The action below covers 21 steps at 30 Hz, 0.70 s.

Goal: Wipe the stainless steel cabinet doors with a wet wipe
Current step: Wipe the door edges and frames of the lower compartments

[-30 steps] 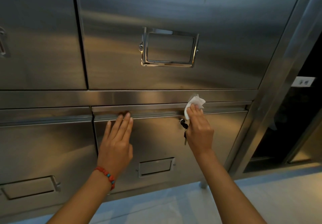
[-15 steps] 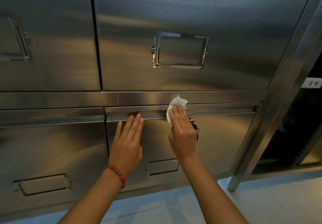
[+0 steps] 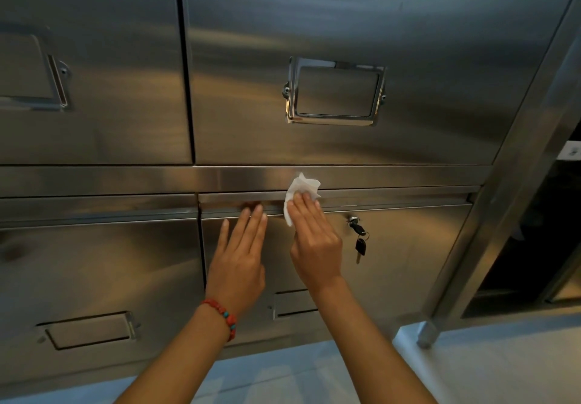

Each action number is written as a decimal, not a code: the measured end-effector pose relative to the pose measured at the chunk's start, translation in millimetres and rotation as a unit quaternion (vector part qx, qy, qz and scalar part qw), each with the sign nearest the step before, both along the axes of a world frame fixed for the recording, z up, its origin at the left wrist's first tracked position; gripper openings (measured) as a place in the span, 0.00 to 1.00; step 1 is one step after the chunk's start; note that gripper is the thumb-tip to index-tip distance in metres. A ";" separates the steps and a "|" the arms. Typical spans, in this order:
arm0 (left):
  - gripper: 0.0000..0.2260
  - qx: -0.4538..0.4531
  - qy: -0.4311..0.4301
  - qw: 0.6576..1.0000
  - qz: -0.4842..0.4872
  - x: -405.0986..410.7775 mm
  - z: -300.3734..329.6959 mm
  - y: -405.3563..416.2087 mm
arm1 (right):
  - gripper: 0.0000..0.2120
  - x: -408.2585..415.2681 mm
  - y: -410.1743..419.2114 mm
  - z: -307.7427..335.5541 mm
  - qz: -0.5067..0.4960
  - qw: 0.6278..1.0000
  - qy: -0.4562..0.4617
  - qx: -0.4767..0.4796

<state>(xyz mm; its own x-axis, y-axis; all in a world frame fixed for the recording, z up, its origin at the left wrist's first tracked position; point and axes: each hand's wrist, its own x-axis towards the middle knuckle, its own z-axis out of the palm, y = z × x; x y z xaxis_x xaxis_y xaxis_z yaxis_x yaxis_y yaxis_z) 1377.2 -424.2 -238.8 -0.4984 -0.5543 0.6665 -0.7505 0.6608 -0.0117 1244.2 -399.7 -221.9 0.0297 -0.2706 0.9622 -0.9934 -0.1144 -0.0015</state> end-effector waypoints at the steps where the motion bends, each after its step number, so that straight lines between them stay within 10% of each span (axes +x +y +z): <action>1: 0.39 0.002 -0.001 1.000 -0.001 0.5 0.4 0.2 | 0.17 0.8 0.1 0.5 0.006 1.000 -0.001 0.004; 21: 0.27 0.021 0.035 0.998 -0.043 1.7 19.2 16.6 | 0.22 -13.8 31.5 -1.0 0.033 0.997 -0.050 0.043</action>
